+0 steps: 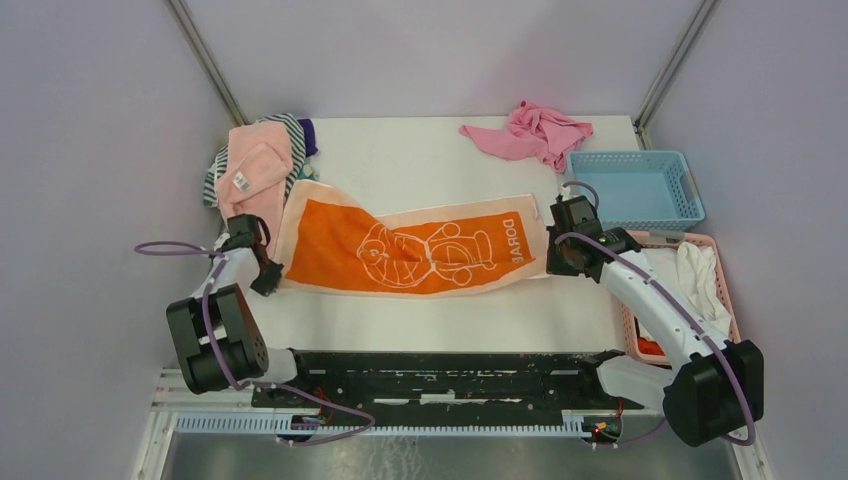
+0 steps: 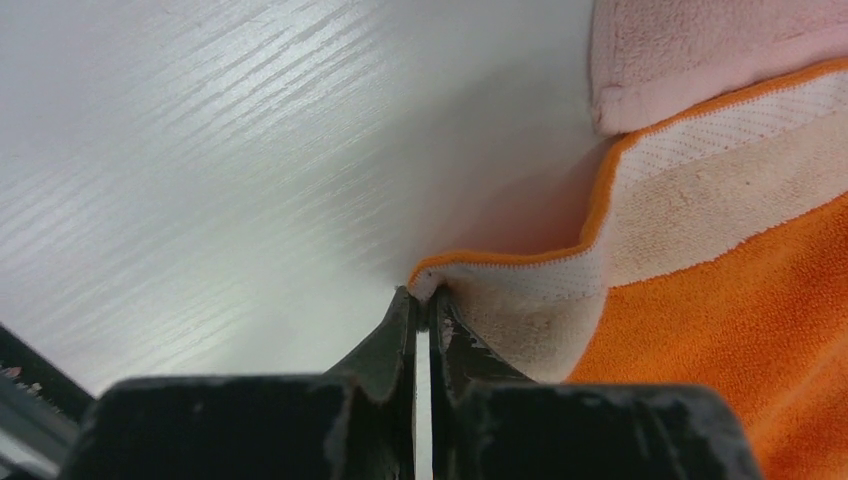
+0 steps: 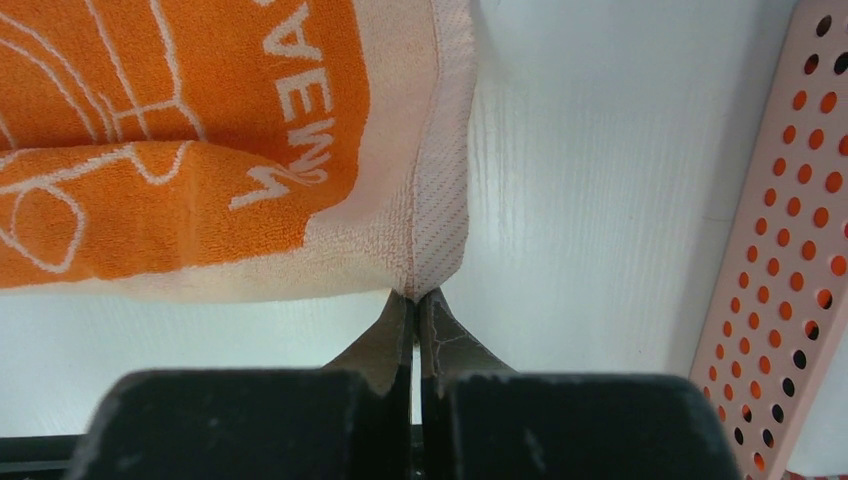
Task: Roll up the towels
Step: Flatten out the towel at the center of the board.
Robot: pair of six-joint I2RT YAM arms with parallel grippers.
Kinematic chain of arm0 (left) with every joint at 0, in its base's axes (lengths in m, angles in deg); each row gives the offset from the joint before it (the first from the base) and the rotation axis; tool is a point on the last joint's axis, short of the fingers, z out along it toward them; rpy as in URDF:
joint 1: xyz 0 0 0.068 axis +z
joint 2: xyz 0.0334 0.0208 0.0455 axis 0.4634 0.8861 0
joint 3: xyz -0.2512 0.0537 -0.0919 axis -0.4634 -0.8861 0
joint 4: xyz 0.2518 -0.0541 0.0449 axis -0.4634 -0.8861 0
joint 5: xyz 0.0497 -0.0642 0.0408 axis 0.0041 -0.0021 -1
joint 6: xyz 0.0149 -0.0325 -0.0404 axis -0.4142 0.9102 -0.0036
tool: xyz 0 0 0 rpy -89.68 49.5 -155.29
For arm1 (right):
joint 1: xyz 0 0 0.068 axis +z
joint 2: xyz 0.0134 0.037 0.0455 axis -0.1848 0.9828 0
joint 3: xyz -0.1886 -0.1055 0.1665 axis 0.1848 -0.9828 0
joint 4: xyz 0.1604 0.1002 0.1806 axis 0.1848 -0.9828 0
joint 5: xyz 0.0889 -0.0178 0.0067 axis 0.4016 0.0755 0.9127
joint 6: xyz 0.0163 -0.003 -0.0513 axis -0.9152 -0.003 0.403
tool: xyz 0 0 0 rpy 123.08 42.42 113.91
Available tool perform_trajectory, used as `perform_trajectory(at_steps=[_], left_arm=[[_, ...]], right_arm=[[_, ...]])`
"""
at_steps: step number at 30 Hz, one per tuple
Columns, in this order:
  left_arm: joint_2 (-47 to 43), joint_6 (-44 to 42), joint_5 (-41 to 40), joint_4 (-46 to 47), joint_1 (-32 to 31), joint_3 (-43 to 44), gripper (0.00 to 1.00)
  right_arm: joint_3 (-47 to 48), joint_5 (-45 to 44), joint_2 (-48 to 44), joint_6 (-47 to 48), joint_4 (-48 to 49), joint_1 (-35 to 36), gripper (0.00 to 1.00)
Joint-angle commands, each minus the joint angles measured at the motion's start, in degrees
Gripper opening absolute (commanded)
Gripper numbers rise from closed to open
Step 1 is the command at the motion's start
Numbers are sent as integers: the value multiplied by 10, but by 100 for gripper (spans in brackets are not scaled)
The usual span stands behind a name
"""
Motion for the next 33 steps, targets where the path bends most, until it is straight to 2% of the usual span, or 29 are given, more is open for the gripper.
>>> perform_trajectory(at_steps=[1, 8, 12, 16, 20, 26, 30, 33], left_arm=[[-51, -50, -42, -64, 4, 89, 3], [-91, -113, -46, -131, 4, 309, 3], [-92, -122, -25, -163, 4, 426, 3], [-124, -122, -15, -179, 3, 503, 3], [-189, -120, -28, -192, 3, 531, 3], [-286, -140, -69, -215, 2, 527, 3], [-304, -150, -69, -220, -10, 509, 3], [-303, -156, -35, -202, -14, 471, 3]], right_arm=[[37, -42, -11, 2, -16, -7, 0], [122, -56, -8, 1, -58, -72, 0], [201, -86, -23, 0, -99, -83, 0], [294, -107, -53, 20, -156, -83, 0], [373, -123, -104, 50, -215, -83, 0], [456, -152, -184, 78, -294, -83, 0], [459, -146, -205, 69, -316, -82, 0], [429, -151, -197, 54, -312, -82, 0]])
